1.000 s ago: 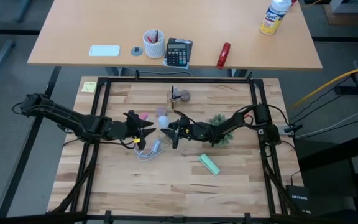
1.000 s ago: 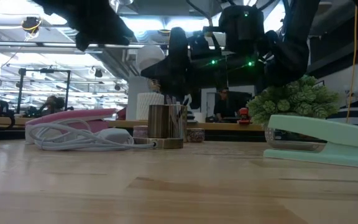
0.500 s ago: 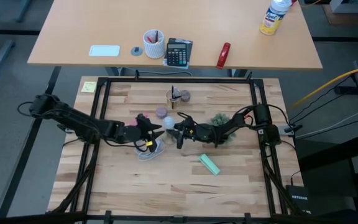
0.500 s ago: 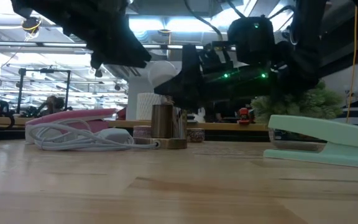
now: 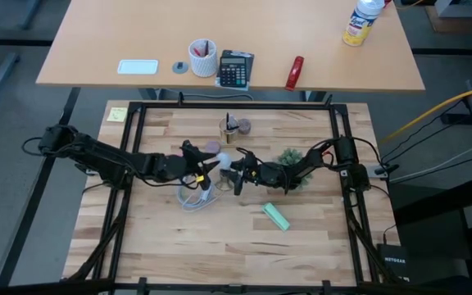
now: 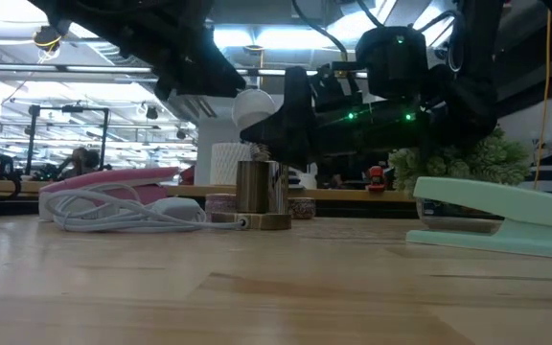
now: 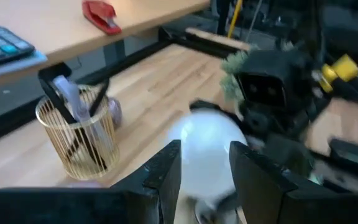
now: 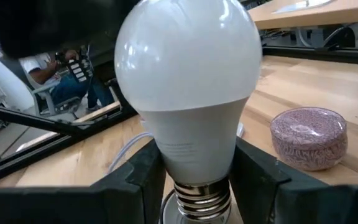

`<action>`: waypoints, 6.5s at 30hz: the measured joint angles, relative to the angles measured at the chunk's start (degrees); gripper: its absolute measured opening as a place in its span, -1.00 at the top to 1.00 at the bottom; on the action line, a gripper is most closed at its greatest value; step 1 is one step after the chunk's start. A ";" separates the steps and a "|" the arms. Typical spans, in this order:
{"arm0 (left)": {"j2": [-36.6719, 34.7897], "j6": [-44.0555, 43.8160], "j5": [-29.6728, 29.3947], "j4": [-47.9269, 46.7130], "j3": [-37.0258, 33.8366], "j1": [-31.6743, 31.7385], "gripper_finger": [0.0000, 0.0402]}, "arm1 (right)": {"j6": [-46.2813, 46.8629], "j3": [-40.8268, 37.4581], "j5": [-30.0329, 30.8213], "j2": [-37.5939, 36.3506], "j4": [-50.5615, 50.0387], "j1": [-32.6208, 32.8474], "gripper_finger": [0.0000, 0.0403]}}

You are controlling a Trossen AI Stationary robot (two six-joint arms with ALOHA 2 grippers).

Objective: Screw lightbulb
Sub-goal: Insert the lightbulb into the lamp

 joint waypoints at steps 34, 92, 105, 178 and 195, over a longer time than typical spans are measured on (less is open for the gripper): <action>1.13 -3.00 7.03 -1.15 0.10 3.99 0.37 | -3.97 3.17 -1.49 0.44 -8.15 0.00 0.23; 5.42 -4.80 10.57 2.77 0.02 1.93 0.37 | -0.90 3.08 -14.01 0.28 -6.57 -0.07 -0.44; 5.42 -4.65 10.30 2.63 -0.04 1.71 0.37 | 0.35 3.08 -15.67 0.26 -10.11 0.00 -0.44; 5.35 -4.45 10.82 2.82 0.07 -3.49 0.37 | -8.27 3.15 -5.98 -4.26 -24.86 2.36 -0.44; 5.42 -2.90 10.01 2.74 0.04 -2.73 0.37 | -9.72 3.85 -6.99 -4.36 -23.50 2.14 -0.43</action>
